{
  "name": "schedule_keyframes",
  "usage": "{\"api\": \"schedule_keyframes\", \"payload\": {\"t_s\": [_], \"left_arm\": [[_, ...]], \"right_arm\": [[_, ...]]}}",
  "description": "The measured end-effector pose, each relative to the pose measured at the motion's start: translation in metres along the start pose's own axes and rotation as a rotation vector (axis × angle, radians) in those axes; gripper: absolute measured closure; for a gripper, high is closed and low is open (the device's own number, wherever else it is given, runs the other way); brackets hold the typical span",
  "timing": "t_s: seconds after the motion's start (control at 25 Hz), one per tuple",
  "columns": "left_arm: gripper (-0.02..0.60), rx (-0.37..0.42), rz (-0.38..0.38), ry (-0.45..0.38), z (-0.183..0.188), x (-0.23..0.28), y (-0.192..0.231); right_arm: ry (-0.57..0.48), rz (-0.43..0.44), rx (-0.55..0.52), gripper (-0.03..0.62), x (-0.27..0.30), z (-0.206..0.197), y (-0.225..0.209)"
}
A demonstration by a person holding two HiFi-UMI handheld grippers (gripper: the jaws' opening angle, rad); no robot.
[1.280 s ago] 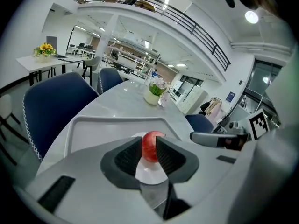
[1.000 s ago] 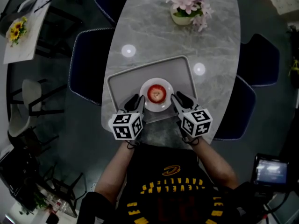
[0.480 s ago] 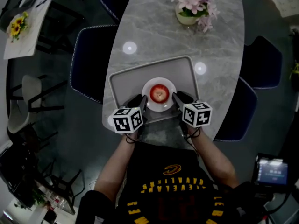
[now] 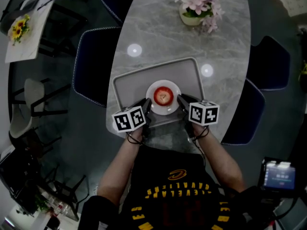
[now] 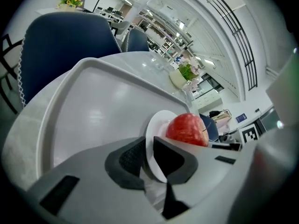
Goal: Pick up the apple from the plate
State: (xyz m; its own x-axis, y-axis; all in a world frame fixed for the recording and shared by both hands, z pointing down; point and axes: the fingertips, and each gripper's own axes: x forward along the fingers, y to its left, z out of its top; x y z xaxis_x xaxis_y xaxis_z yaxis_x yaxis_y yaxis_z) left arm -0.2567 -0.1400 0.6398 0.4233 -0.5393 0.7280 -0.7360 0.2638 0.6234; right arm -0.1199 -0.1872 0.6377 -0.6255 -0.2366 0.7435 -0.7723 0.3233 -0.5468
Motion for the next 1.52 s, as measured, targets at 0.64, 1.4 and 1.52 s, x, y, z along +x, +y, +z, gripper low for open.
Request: {"api": "schedule_keyframes", "payload": {"t_s": [0.64,1.4,1.52], "left_arm": [[0.534,-0.072,0.009,0.028,-0.004,-0.003,-0.006],[0.534,-0.006,-0.026,0.075,-0.029,0.010,-0.060],[0.534,0.009,-0.036,0.087,-0.039,0.010,-0.072]], "right_arm": [[0.002,0.050,0.178,0.546,-0.010,-0.003,-0.004],[-0.061,0.066,0.231,0.548,-0.061,-0.014,-0.039],[-0.071,0.063,0.255,0.548,-0.076,-0.023,-0.046]]}}
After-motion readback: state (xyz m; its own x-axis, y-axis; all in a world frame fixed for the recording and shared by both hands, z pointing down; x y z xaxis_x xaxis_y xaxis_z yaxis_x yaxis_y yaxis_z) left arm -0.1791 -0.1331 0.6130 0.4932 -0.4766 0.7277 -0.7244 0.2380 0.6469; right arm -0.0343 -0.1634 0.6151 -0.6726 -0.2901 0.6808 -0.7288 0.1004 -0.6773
